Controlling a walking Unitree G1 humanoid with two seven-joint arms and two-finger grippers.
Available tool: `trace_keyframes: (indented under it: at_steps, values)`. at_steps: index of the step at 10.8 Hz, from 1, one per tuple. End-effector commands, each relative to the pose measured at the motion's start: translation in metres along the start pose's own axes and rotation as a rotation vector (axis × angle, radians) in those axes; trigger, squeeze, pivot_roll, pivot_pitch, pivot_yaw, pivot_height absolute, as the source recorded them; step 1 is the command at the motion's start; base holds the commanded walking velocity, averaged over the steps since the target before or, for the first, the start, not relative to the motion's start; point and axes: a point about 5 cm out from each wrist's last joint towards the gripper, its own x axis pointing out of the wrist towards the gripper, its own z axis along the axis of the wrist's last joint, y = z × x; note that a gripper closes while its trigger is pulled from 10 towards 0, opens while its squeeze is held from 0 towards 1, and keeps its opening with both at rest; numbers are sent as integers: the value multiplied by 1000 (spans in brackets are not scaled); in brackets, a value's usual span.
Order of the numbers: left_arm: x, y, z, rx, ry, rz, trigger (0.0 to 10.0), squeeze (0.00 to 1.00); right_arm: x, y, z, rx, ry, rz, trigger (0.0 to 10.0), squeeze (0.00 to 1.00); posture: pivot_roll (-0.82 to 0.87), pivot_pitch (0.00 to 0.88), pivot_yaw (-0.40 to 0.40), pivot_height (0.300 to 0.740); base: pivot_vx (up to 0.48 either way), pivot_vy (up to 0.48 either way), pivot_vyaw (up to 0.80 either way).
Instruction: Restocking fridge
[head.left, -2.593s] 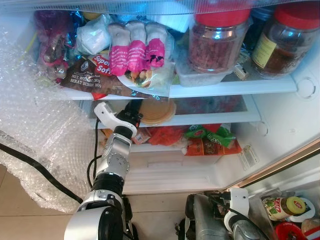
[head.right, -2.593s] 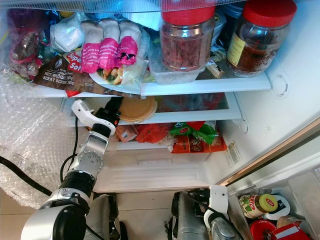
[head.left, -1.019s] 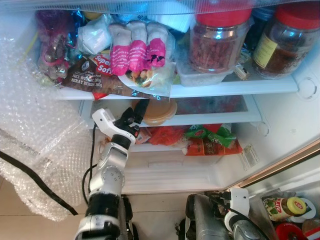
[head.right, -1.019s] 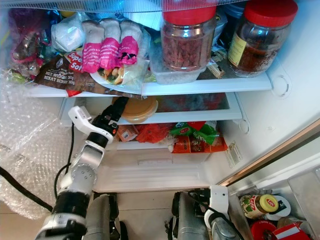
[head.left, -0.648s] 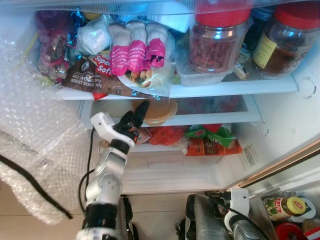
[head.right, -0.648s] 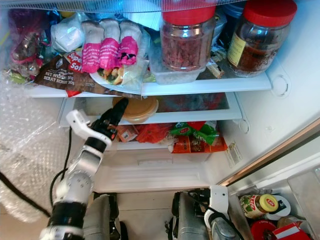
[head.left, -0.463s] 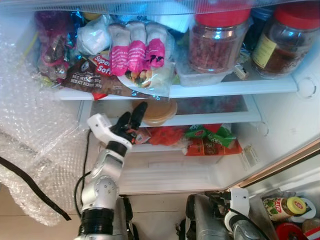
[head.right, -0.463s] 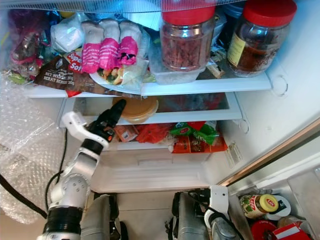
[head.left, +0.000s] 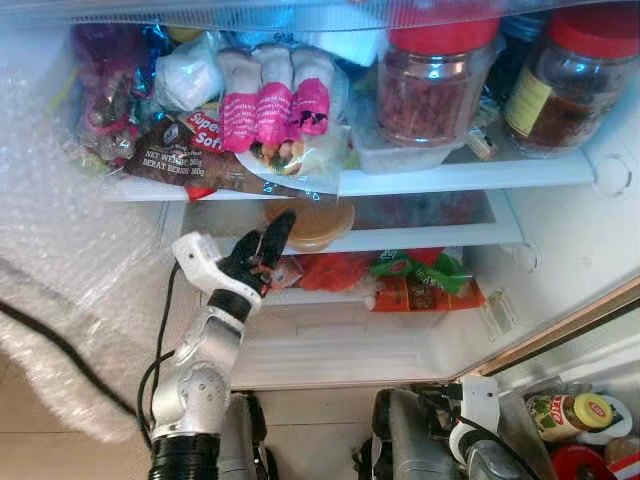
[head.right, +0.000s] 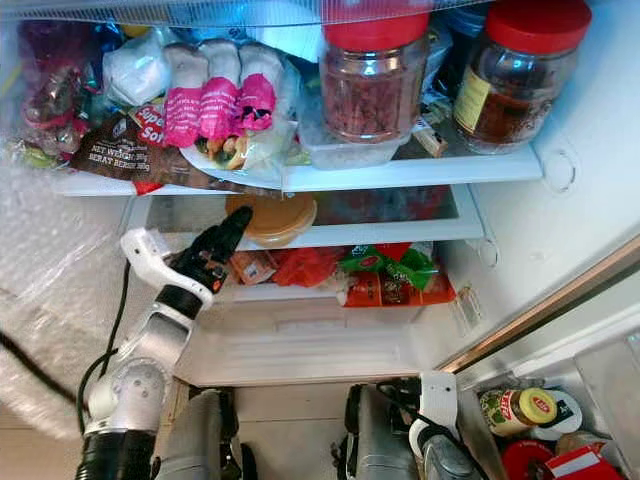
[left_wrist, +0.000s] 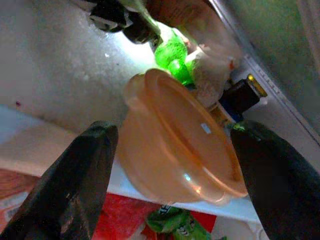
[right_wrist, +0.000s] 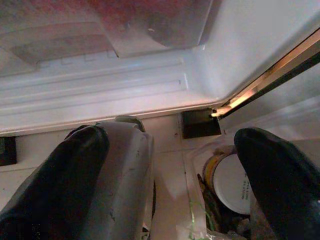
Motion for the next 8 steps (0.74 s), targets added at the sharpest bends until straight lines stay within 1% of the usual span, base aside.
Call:
trace_keyframes:
  at_steps: [1,2,3,4,5,8]
  values:
    - [-5,-1,1,4,8,7,10000,0,-16,5,-51,2,212,6,10000,0,-68,222,61,606,0,0,0]
    - [-8,-2,1,-18,22,14,10000,0,-16,5,-51,1,212,6,10000,0,-67,220,62,606,0,0,0]
    - [-9,-4,-2,-22,40,10,10000,0,-16,5,-51,-1,213,7,10000,0,-66,219,62,606,0,0,0]
    - [-8,-11,-5,-69,69,-30,10000,0,-16,5,-51,-12,213,12,10000,0,-69,218,61,606,0,0,0]
    - [-7,-15,-9,-82,100,-50,10000,0,-16,5,-51,-13,213,12,10000,0,-72,220,63,606,0,0,0]
    - [-6,-14,-12,-84,133,-48,10000,0,-16,5,-51,-12,213,12,10000,0,-72,226,65,606,0,0,0]
